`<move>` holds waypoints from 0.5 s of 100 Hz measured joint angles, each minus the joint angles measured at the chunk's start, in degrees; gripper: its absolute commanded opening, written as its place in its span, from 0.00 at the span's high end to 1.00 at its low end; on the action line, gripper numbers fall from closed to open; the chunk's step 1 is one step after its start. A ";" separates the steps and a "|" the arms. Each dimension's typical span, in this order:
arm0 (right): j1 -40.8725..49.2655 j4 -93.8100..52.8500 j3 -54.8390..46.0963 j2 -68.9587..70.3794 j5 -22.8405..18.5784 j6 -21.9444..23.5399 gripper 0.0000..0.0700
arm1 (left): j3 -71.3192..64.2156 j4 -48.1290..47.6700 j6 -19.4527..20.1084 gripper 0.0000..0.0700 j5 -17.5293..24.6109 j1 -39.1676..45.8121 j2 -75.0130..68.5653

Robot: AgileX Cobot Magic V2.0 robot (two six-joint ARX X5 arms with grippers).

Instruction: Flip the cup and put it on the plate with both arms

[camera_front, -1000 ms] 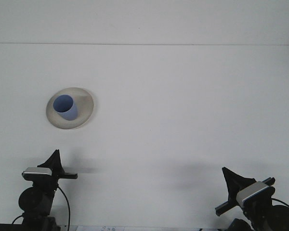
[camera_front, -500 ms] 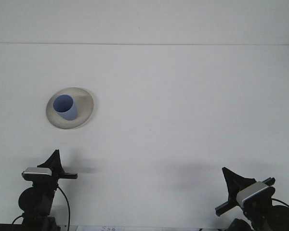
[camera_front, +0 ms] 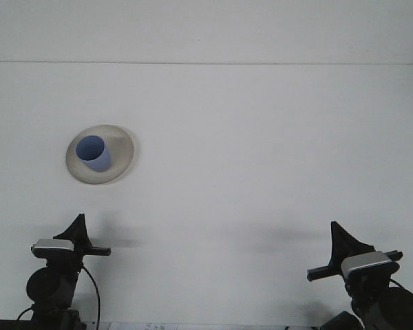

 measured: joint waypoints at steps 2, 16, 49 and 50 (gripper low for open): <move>-2.21 1.62 -1.40 -0.50 -0.98 -0.17 0.99 | 0.00 0.00 0.00 0.98 0.00 0.00 0.00; -17.66 11.50 -12.68 -3.45 -13.14 -0.28 0.99 | 0.00 0.04 0.00 0.98 0.00 0.00 0.00; -31.12 23.87 -32.02 -8.52 -21.62 0.46 0.99 | 0.00 0.46 0.00 0.98 0.00 0.00 0.00; -31.12 24.15 -32.22 -8.52 -21.51 0.46 0.99 | 0.00 0.46 0.00 0.98 0.00 0.00 0.00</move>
